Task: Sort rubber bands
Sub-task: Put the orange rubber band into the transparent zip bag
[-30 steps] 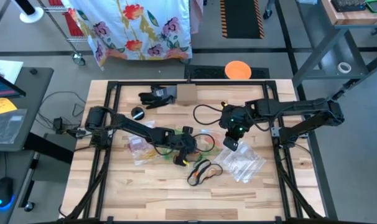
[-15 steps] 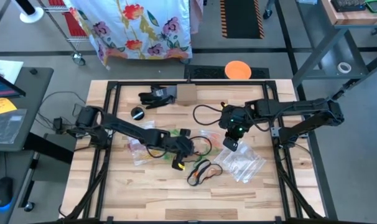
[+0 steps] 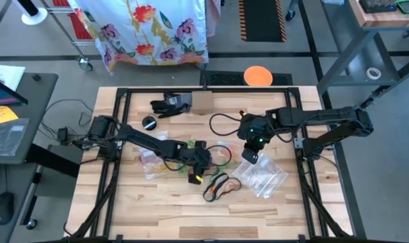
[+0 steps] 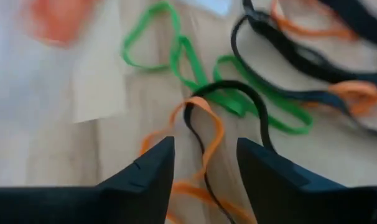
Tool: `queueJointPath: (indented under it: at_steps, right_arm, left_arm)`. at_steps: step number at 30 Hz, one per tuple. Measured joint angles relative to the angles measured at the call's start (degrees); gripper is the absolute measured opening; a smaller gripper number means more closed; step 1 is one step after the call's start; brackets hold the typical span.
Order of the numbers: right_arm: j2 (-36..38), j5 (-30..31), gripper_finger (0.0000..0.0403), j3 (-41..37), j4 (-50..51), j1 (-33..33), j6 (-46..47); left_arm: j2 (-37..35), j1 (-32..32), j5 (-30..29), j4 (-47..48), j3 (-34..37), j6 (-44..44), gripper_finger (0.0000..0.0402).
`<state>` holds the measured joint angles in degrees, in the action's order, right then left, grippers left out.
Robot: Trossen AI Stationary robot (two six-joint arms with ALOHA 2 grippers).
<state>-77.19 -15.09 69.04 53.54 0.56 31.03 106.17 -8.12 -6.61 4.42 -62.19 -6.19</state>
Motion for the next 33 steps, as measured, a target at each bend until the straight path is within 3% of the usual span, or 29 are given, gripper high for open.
queueJointPath:
  at_steps: [5, 15, 18, 24, 29, 33]
  right_arm:
    - [0.01, 0.02, 0.0005, 0.00, -0.01, -0.11, 0.02]
    - [0.00, 0.00, 0.0005, 0.00, 0.10, -0.09, -0.03]
    - [0.00, 0.00, 0.0005, 0.00, 0.09, -0.09, -0.01]
    - [0.00, 0.00, 0.0005, 0.00, 0.08, -0.13, 0.00]
    - [0.00, -0.02, 0.0005, 0.00, 0.16, -0.13, 0.01]
    - [0.00, -0.02, 0.0005, 0.00, 0.20, -0.13, -0.01]
  left_arm:
    - [3.82, 0.57, -0.11, -1.05, 0.04, -2.13, 0.0173]
    - [3.07, 0.64, -0.39, -2.91, 0.00, -5.78, 0.0169]
    - [3.09, 0.66, -0.36, -2.56, 0.00, -5.54, 0.0138]
    - [3.09, 1.29, -0.07, -1.66, 0.00, -6.56, 0.0018]
    - [1.63, 1.34, -2.85, 1.06, -0.73, -6.87, 0.0003]
    - [-3.40, 0.85, -5.06, 3.66, -2.62, -4.59, 0.0001]
